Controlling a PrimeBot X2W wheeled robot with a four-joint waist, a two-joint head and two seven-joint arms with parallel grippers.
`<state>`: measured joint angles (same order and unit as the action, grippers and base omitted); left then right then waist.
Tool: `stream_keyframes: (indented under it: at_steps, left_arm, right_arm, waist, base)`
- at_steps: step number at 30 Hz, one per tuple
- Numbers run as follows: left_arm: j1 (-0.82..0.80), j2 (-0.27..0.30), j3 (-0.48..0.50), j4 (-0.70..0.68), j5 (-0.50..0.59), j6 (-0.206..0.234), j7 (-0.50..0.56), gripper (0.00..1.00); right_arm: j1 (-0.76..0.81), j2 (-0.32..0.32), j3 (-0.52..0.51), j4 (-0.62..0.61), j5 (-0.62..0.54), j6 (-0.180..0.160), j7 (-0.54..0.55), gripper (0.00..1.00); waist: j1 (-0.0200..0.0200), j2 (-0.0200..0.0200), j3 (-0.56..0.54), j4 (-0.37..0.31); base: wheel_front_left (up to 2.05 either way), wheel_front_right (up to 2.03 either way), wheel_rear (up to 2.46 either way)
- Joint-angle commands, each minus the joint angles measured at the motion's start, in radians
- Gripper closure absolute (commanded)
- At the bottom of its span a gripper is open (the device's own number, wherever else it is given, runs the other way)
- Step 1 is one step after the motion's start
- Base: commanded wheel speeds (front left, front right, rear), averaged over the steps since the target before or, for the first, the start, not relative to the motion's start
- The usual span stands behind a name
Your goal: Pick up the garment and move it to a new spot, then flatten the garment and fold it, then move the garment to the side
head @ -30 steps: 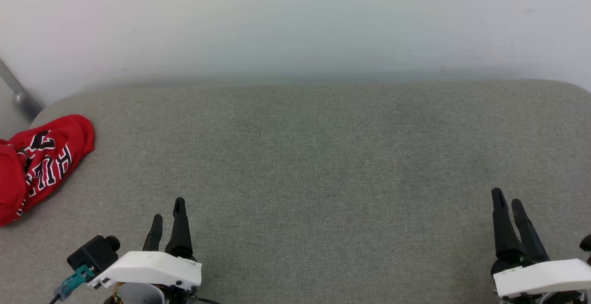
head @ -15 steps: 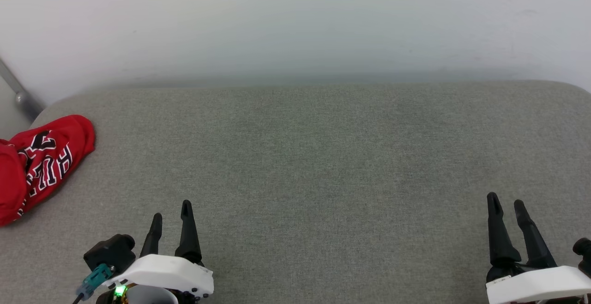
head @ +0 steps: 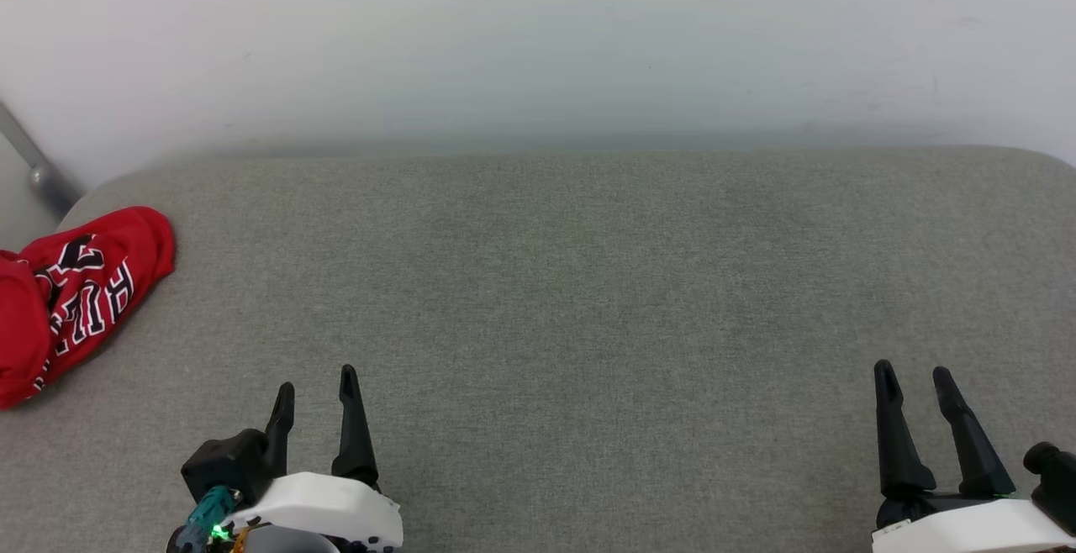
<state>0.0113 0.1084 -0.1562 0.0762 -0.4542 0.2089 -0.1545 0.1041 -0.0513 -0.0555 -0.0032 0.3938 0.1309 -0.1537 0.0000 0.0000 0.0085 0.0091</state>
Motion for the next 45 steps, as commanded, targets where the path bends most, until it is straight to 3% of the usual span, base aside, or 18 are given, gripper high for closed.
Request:
stream_keyframes:
  at_steps: [1, 14, 45]
  left_arm:
    - [-0.005, 0.005, -0.007, -0.014, 0.027, 0.006, -0.01, 0.0]
    - [0.015, 0.008, -0.028, -0.041, 0.136, 0.009, -0.041, 0.0]
    - [0.056, -0.04, -0.003, -0.028, 0.36, -0.045, -0.103, 0.0]
  right_arm:
    - [0.0, 0.001, 0.001, -0.019, -0.025, 0.0, -0.01, 0.0]
    - [0.026, 0.001, 0.012, -0.046, -0.144, 0.0, -0.042, 0.0]
    - [0.072, 0.002, 0.027, -0.098, -0.306, 0.0, -0.105, 0.0]
  waist:
    - [0.0, 0.0, 0.0, 0.001]
    - [0.0, 0.0, 0.001, 0.005]
    - [0.0, 0.0, 0.005, 0.012]
  base:
    - [0.0, 0.0, 0.0]
    - [0.0, 0.0, 0.0]
    - [0.0, 0.0, 0.0]
